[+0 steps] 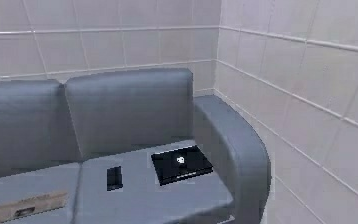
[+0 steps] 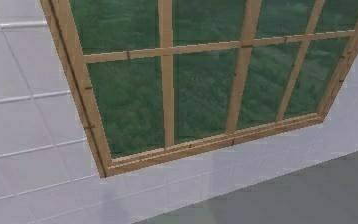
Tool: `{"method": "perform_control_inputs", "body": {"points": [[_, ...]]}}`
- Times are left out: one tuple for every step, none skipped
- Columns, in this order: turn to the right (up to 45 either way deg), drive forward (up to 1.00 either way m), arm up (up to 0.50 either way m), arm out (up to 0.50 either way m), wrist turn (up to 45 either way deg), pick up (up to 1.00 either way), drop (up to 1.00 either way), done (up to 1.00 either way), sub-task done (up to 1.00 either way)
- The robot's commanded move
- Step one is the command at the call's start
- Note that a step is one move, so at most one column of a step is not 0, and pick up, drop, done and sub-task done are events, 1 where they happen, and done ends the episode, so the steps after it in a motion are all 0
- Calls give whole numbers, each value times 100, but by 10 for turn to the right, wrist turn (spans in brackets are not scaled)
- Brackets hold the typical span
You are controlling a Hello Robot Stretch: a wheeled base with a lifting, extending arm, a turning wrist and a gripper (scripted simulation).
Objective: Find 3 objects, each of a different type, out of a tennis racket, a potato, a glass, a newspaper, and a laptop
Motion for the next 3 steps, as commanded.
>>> {"method": "perform_control_inputs", "body": {"points": [[0, 0, 0, 0, 0, 0, 0, 0, 100], [-180, 0, 0, 0, 0, 0, 0, 0, 0], [0, 15, 0, 0, 0, 0, 0, 0, 0]]}}
